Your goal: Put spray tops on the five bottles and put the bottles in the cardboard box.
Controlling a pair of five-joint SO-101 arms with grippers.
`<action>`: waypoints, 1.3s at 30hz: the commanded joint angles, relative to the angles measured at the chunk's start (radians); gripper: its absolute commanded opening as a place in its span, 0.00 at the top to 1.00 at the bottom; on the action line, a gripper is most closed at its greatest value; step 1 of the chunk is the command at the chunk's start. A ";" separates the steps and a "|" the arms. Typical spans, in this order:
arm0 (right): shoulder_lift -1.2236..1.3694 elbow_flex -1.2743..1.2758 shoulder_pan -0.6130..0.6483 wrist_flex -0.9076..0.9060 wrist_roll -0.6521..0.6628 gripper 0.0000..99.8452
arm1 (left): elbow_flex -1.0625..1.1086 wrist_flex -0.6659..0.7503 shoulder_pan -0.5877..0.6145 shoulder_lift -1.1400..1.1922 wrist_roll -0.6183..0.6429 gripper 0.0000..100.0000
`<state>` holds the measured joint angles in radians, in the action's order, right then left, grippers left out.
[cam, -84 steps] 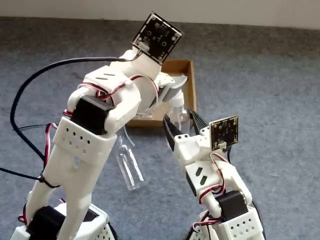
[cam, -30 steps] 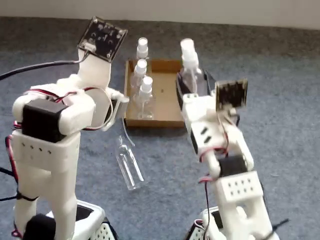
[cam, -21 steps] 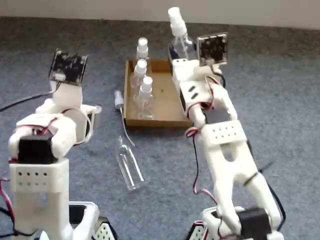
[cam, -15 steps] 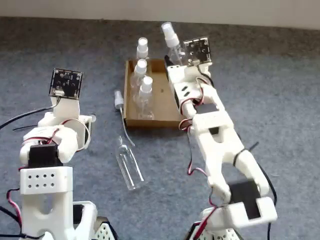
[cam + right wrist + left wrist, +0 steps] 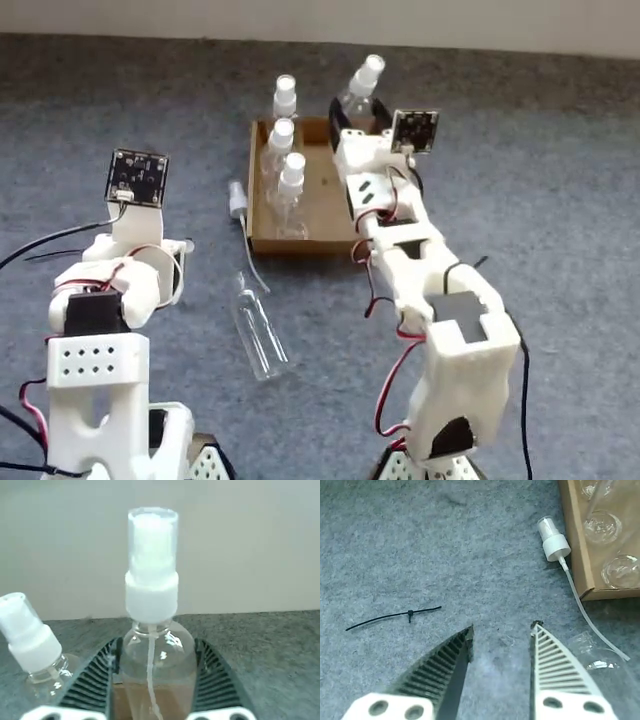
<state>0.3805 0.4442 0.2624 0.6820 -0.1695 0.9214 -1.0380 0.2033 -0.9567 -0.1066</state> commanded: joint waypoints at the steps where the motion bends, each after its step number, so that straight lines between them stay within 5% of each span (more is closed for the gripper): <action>1: 0.035 -0.140 -0.013 0.030 -0.008 1.00 | 0.021 0.060 0.008 -0.021 -0.011 0.83; 25: 0.188 -0.231 -0.022 0.031 0.078 0.99 | 0.021 0.066 0.008 -0.021 -0.011 0.83; 32: 0.186 -0.231 -0.018 0.030 0.078 0.84 | 0.019 0.068 0.008 -0.021 -0.011 0.83; 39: 0.185 -0.234 -0.022 0.030 0.078 0.83 | 0.019 0.068 0.008 -0.021 -0.011 0.83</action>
<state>0.5861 0.2708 0.2593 0.6943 -0.1066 0.9505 -0.9904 0.2033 -0.9567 -0.1066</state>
